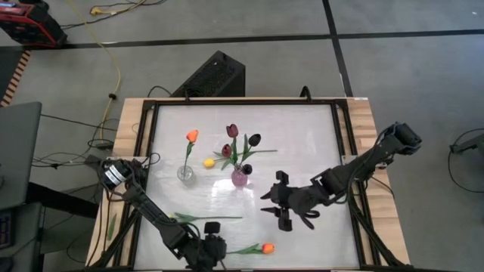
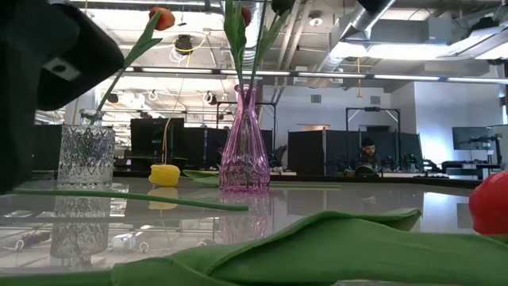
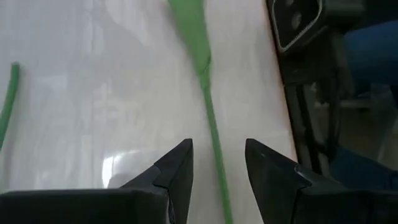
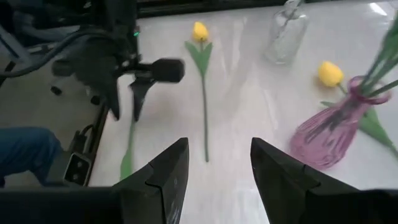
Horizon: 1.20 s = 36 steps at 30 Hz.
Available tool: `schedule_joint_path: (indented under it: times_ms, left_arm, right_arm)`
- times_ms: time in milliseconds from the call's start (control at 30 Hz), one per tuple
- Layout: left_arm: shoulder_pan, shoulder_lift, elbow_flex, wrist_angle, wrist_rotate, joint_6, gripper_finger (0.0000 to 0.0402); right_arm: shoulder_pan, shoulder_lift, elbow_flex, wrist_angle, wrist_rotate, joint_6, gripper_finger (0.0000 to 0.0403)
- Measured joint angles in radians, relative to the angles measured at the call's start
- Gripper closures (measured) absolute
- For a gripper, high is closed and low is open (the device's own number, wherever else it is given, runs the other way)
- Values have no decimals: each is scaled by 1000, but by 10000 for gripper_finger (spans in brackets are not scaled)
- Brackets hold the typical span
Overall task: Sort flowers into vase by color
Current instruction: Put the orange flower into the transparent vase
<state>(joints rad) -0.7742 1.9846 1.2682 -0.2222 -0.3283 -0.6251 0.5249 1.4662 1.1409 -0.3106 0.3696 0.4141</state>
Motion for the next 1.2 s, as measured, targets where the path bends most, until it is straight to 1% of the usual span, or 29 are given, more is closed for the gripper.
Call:
schedule_joint_path:
  times_ms: [67, 167, 267, 433, 533, 667, 700, 800, 867, 967, 1067, 1133, 1200]
  left_arm:
    - [-5, 11, 0, 20, -4, 0, 268]
    - [-22, 24, -1, 3, -36, -5, 268]
    - [-33, 56, -2, -4, -44, -15, 268]
    - [-39, 105, 4, 4, -7, -46, 274]
    - [-45, 116, 6, -36, -28, -90, 303]
    - [-41, 115, 7, -80, -17, -154, 378]
    - [-38, 114, 7, -85, -18, -167, 389]
    - [-23, 104, 5, -92, -16, -198, 398]
    - [-12, 84, 2, -94, -30, -177, 400]
    - [3, 33, -8, -135, -93, -106, 401]
    - [20, -43, -9, -171, -200, -39, 401]
    - [22, -109, -4, -219, -302, -23, 401]
    - [20, -161, -4, -244, -397, 1, 401]
  right_arm:
    - [14, 11, 0, 9, 1, 6, 205]
    - [43, 22, -1, 6, 27, 9, 205]
    - [65, 27, -1, 2, 53, 14, 205]
    - [80, 28, 0, 3, 59, 31, 205]
    - [85, 28, 0, 2, 62, 31, 205]
    - [84, 28, 0, 1, 72, 31, 205]
    - [84, 28, 0, 1, 74, 31, 205]
    - [84, 28, 0, 1, 75, 31, 205]
    - [84, 28, 0, 1, 76, 32, 205]
    - [88, 28, 0, -1, 78, 31, 205]
    - [106, 27, 0, -4, 103, 27, 205]
    - [126, 26, 0, -7, 175, 17, 205]
    - [157, 25, 0, -12, 275, -7, 205]
